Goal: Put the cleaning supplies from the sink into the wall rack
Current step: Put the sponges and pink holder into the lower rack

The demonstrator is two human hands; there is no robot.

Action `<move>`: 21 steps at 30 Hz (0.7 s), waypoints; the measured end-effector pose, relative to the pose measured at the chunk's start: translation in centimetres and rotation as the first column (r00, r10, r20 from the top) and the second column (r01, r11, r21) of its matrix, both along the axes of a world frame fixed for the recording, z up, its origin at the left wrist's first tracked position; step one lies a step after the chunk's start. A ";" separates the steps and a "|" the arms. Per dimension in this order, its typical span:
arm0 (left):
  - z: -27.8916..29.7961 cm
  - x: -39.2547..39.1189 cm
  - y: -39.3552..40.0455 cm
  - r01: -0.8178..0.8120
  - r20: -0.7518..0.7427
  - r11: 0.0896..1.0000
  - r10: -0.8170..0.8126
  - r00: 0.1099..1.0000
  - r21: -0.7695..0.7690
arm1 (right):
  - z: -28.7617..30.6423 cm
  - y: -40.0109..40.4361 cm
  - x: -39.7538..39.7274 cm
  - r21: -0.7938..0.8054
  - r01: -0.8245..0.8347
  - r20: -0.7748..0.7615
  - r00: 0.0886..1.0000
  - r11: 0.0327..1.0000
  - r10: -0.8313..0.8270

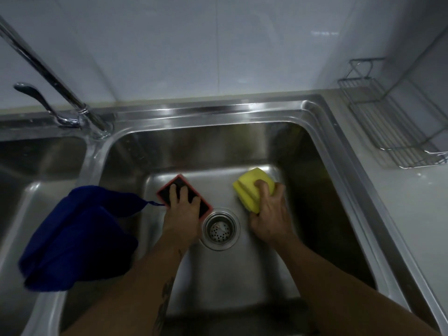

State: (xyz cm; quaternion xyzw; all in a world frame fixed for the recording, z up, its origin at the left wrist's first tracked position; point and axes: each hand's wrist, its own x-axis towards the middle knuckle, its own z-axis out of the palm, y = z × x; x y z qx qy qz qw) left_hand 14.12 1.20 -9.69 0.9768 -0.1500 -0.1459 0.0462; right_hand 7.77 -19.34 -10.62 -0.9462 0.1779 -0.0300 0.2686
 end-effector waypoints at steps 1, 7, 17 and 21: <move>-0.1 0.0 0.3 -0.011 0.012 0.999 0.011 1.000 -0.037 | 0.2 -0.1 -0.2 0.017 0.000 0.010 1.000 1.000 0.000; 1.0 0.4 1.2 -0.166 0.061 0.983 0.171 0.983 -0.075 | 1.6 -1.0 -1.3 0.036 0.035 -0.040 0.999 0.999 -0.033; 0.9 1.2 -0.6 -0.377 -0.028 0.859 0.392 0.920 -0.347 | 2.9 -1.4 -3.1 0.051 0.022 -0.024 0.999 0.998 -0.021; 2.5 0.5 -2.2 -0.437 -0.067 0.830 0.443 0.894 -0.347 | 4.9 -2.3 -4.0 0.026 0.001 -0.014 1.000 1.000 -0.001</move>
